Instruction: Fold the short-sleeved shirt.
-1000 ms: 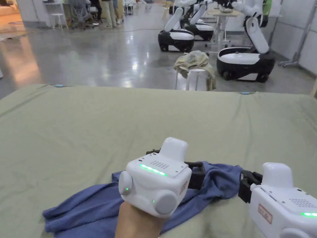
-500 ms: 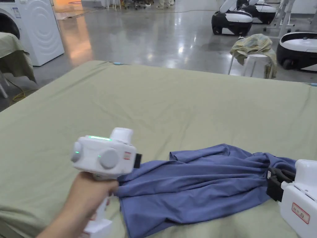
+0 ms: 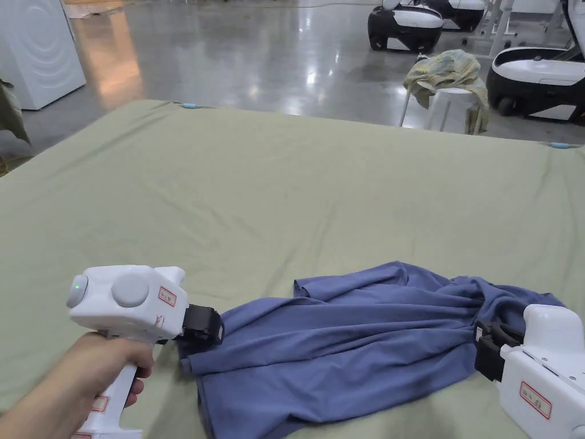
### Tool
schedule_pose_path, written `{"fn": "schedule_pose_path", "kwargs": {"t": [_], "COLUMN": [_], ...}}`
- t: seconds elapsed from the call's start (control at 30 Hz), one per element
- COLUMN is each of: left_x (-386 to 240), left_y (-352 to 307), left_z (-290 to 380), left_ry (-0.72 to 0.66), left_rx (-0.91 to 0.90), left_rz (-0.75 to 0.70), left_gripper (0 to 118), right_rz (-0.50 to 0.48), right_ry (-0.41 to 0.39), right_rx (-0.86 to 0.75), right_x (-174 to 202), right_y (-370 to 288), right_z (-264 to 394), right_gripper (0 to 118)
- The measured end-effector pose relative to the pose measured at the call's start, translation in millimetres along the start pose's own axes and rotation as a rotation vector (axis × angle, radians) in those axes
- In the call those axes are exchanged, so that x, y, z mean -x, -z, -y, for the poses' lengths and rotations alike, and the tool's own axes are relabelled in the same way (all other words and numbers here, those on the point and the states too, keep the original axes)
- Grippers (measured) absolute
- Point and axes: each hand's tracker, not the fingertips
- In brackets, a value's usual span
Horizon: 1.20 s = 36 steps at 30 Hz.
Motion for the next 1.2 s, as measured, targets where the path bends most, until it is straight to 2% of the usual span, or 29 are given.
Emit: {"fn": "schedule_pose_path", "kwargs": {"t": [0.03, 0.1, 0.13, 0.2, 0.3, 0.37, 0.53, 0.57, 0.6, 0.63, 0.67, 0.7, 0.73, 0.77, 0.8, 0.97, 1.0, 1.03, 1.1, 1.13, 1.17, 1.2], "left_x": [1.2, 1.8, 4.3, 4.6, -2.0, -4.3, -15.8, -18.4, -21.6, -24.2, -30.9, -33.4, -34.4, -35.2, -35.4, -30.9, -30.6, -30.2, -30.1, -30.7, -32.1, -33.0], "left_y": [1.4, -3.3, -4.1, -5.6, -1.7, -5.0, -37.0, -44.8, -52.7, -56.7, -61.9, -62.6, -62.4, -61.9, -59.6, -46.6, -44.5, -41.9, -36.3, -34.8, -33.1, -30.9], "left_z": [-0.7, -1.4, -2.0, -2.6, 1.0, 0.9, 0.6, 1.0, 1.0, 0.7, 1.5, 0.3, -0.7, -1.9, -3.5, -9.9, -10.5, -11.0, -11.9, -12.5, -14.1, -14.9], "left_ry": [-0.013, -0.014, -0.012, -0.017, 0.053, 0.028, 0.093, 0.096, 0.104, 0.103, 0.117, 0.122, 0.121, 0.121, 0.114, 0.087, 0.081, 0.073, 0.074, 0.071, 0.066, 0.066], "left_rx": [-0.013, -0.063, -0.080, -0.037, -0.038, -0.055, -0.190, -0.219, -0.233, -0.236, -0.241, -0.242, -0.242, -0.242, -0.245, -0.244, -0.241, -0.241, -0.247, -0.249, -0.248, -0.254], "left_rz": [-0.026, -0.043, -0.052, 0.031, -0.037, -0.013, -0.005, 0.018, 0.040, 0.025, 0.019, 0.018, 0.019, 0.022, 0.020, 0.009, 0.001, -0.010, -0.017, -0.021, -0.032, -0.027], "left_gripper": [78, 30, 16, 12, 10, 9, 9, 9, 9, 9, 9, 9, 9, 9, 9, 9, 9, 9, 9, 9, 9, 9], "right_rz": [0.002, 0.010, 0.014, 0.021, 0.050, 0.071, 0.217, 0.230, 0.226, 0.215, 0.207, 0.209, 0.230, 0.233, 0.254, 0.258, 0.258, 0.252, 0.230, 0.220, 0.161, 0.198], "right_ry": [0.003, 0.003, 0.002, 0.003, -0.001, -0.001, -0.038, -0.019, -0.002, 0.011, 0.016, 0.014, 0.001, 0.004, 0.004, 0.100, 0.098, 0.073, 0.002, -0.018, 0.030, 0.019], "right_rx": [0.003, 0.003, 0.001, 0.002, 0.011, 0.019, 0.073, 0.081, 0.096, 0.115, 0.136, 0.174, 0.201, 0.218, 0.246, 0.368, 0.412, 0.431, 0.418, 0.394, 0.424, 0.419], "right_x": [-3.0, -7.5, -10.6, -19.8, -37.7, -54.9, -114.8, -131.9, -146.9, -159.9, -171.8, -179.3, -185.3, -192.2, -196.7, -211.5, -210.0, -206.2, -193.4, -189.0, -186.5, -182.9], "right_y": [2.0, 2.0, 2.1, 4.5, 9.8, 13.1, 37.6, 48.1, 58.9, 70.4, 85.0, 97.1, 112.2, 130.0, 145.6, 198.4, 201.8, 201.6, 187.5, 179.5, 174.4, 166.0], "right_z": [0.5, -0.5, -1.5, -4.2, -10.4, -16.2, -35.9, -39.5, -45.5, -51.6, -57.6, -64.2, -67.6, -70.7, -73.4, -69.2, -65.1, -61.1, -54.2, -55.6, -56.2, -59.1], "right_gripper": [0, 0, 0, 0, 0, 0, 3, 15, 15, 20, 33, 57, 87, 100, 103, 100, 89, 55, 29, 4, 4, 4]}}
